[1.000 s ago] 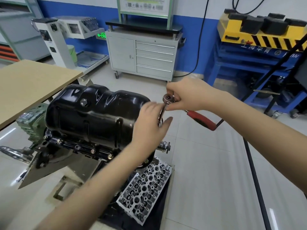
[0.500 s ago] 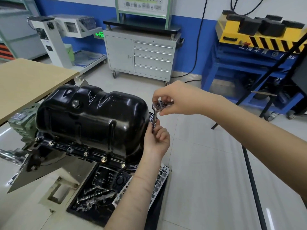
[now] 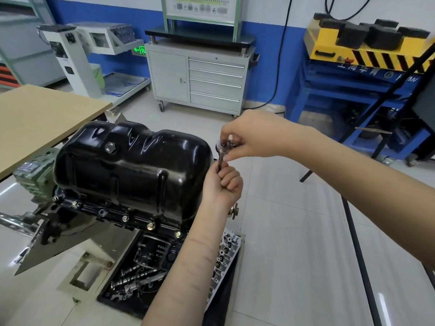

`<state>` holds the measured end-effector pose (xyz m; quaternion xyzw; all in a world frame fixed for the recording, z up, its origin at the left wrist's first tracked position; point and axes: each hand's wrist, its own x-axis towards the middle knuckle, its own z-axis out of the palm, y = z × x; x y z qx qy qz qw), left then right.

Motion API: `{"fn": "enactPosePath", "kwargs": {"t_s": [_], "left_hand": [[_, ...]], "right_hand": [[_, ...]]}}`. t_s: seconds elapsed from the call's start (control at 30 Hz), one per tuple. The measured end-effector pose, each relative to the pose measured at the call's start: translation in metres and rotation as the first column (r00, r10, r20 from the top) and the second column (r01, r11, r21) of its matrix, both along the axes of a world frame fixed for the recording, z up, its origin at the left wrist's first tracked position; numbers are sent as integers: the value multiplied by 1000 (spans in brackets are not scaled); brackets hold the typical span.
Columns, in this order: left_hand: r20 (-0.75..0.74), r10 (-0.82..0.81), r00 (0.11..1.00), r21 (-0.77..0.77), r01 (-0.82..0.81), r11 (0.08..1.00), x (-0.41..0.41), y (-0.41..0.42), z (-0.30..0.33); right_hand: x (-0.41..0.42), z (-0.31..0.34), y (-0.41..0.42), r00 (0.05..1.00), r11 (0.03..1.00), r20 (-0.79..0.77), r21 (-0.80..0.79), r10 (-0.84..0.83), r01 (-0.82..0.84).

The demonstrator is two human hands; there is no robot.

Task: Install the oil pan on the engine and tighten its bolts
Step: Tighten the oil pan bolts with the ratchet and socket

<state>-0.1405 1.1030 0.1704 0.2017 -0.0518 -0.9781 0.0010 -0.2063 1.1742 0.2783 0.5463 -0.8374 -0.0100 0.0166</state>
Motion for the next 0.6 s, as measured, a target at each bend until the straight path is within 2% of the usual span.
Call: {"fn": "enactPosePath", "kwargs": {"t_s": [0.07, 0.13, 0.2, 0.23, 0.27, 0.3, 0.33, 0.37, 0.4, 0.53, 0.57, 0.6], "left_hand": [[5, 26, 1000, 27, -26, 999, -2, -1, 0], [16, 47, 999, -9, -47, 999, -2, 1, 0], [73, 59, 996, -176, -45, 983, 0, 6, 2], [109, 96, 989, -349, -52, 936, 2, 8, 2], [127, 168, 978, -575, -66, 815, 6, 11, 2], [104, 268, 958, -798, -81, 598, 10, 14, 2], [-4, 381, 925, -936, -137, 324, 15, 18, 1], [-134, 432, 892, -976, -195, 99, 19, 22, 0], [-217, 426, 878, -975, -219, -44, 23, 25, -1], [-347, 372, 861, -907, -208, -366, 23, 29, -6], [-360, 363, 859, -892, -203, -403, 22, 27, -5], [-349, 355, 867, -895, -196, -399, 19, 23, -6]], "right_hand": [[4, -6, -2, 997, 998, -49, 6, -60, 60], [6, -9, -3, 995, 997, -46, -3, -83, 83], [5, -8, -2, 994, 995, -34, 0, -100, 100], [4, -7, -1, 994, 994, -30, 4, -109, 109], [3, -5, 0, 993, 993, -26, 7, -115, 115], [3, -5, 1, 993, 993, -19, 7, -119, 119], [4, -5, 2, 992, 992, -10, 4, -122, 122], [5, -6, 2, 992, 992, -6, 0, -127, 127], [6, -6, 1, 991, 991, -8, -5, -137, 137], [6, -3, 2, 983, 985, -60, -1, -173, 174], [4, -2, 2, 985, 987, -63, 10, -161, 162], [4, -1, 3, 988, 989, -52, 22, -146, 147]]}}
